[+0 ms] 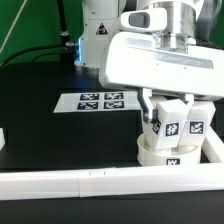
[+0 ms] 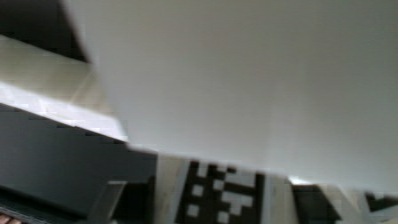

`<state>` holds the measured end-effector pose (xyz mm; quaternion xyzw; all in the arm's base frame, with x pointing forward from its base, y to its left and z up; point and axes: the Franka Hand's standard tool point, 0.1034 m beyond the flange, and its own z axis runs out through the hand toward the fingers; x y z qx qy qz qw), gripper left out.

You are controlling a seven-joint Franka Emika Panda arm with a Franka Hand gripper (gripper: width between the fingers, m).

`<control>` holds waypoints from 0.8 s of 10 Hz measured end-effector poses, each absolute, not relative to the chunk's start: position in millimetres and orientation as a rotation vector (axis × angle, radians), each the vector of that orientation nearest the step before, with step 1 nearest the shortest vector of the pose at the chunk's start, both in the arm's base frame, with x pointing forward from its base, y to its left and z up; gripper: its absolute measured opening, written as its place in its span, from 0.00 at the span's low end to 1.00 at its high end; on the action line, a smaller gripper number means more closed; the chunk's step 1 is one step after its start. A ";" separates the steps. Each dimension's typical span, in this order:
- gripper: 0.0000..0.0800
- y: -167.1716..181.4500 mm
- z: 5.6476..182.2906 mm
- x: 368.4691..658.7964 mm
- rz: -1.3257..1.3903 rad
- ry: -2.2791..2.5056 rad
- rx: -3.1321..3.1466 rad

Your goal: Assemble stool

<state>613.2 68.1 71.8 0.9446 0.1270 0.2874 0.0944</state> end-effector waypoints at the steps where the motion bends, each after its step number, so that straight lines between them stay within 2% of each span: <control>1: 0.41 68.0 71.8 613.4 0.849 0.372 2.803; 4: 0.41 66.7 72.0 613.4 0.850 0.358 2.805; 5: 0.64 66.6 72.2 613.5 0.851 0.357 2.804; 6: 0.78 65.6 72.8 614.0 0.854 0.351 2.803; 8: 0.80 64.5 73.1 614.1 0.855 0.343 2.804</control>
Offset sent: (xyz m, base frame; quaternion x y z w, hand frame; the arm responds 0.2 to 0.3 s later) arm 0.0000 0.0000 0.0000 0.0000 0.0000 0.0000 1.0000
